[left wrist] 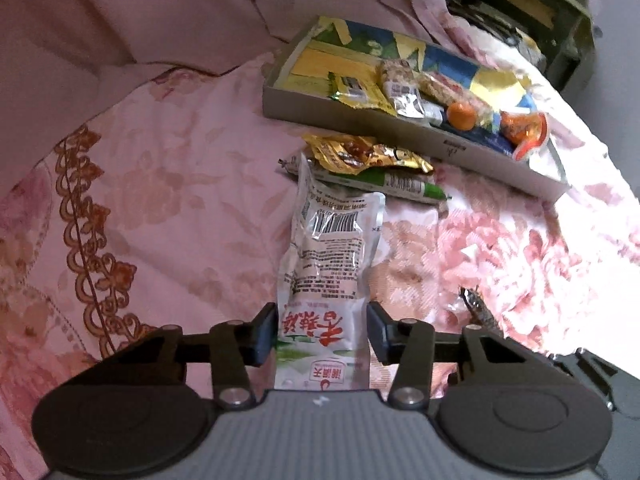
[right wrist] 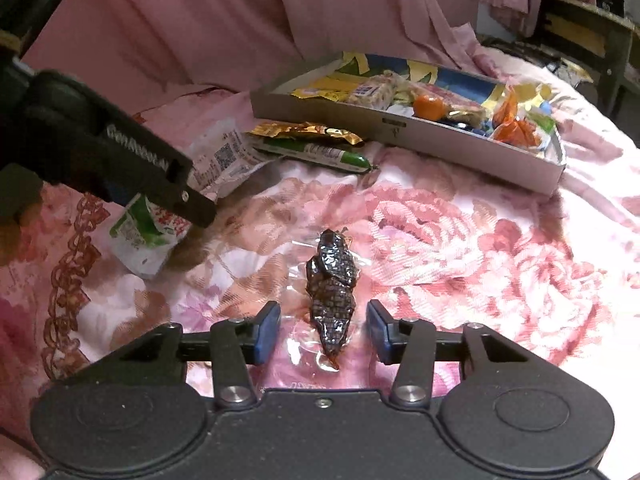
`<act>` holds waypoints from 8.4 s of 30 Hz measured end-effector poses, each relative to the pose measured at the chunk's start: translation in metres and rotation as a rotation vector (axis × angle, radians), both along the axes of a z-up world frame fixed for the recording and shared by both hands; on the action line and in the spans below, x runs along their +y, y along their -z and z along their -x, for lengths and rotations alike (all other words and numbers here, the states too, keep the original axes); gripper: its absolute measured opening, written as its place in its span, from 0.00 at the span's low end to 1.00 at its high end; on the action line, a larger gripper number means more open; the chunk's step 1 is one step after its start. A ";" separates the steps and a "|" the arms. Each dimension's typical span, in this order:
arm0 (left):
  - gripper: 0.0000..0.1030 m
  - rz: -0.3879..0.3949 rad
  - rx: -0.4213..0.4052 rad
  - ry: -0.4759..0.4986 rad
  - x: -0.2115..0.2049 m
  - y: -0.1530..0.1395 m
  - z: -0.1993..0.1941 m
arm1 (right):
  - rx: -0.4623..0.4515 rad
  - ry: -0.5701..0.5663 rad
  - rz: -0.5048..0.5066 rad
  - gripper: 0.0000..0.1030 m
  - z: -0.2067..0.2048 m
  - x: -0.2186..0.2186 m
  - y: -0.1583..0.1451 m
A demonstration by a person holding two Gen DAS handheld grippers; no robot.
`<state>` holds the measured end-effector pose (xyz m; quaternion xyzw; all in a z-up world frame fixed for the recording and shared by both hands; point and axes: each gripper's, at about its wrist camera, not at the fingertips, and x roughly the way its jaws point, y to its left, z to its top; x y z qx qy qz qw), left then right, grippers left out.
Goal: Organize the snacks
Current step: 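Lift the clear package with the left tool while the right tool lifts the meat snack, then carry the clear package and meat snack over the tray and open both tools, then raise both tools away from the tray back over the loose snacks, then move the left tool toward the green sausage stick while the right tool approaches the gold foil pouch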
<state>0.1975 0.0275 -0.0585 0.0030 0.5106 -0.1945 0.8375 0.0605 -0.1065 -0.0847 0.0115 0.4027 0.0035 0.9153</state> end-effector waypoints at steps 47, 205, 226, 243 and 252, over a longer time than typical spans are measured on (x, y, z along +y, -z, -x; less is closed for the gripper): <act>0.49 0.362 -0.078 -0.032 -0.014 -0.047 0.027 | -0.400 -0.140 0.349 0.48 -0.009 -0.090 -0.090; 1.00 -0.149 -0.236 -0.194 0.006 -0.020 0.003 | -0.156 -0.268 0.111 0.99 -0.062 -0.065 -0.033; 1.00 -0.055 -0.237 -0.288 0.026 0.006 -0.051 | -0.067 -0.329 0.010 0.99 -0.125 -0.058 0.010; 1.00 0.156 -0.257 -0.141 0.005 0.021 -0.089 | -0.071 -0.358 -0.056 0.89 -0.144 -0.056 0.026; 1.00 0.268 -0.198 -0.155 0.010 0.027 -0.091 | -0.050 -0.414 -0.073 0.57 -0.139 -0.051 0.017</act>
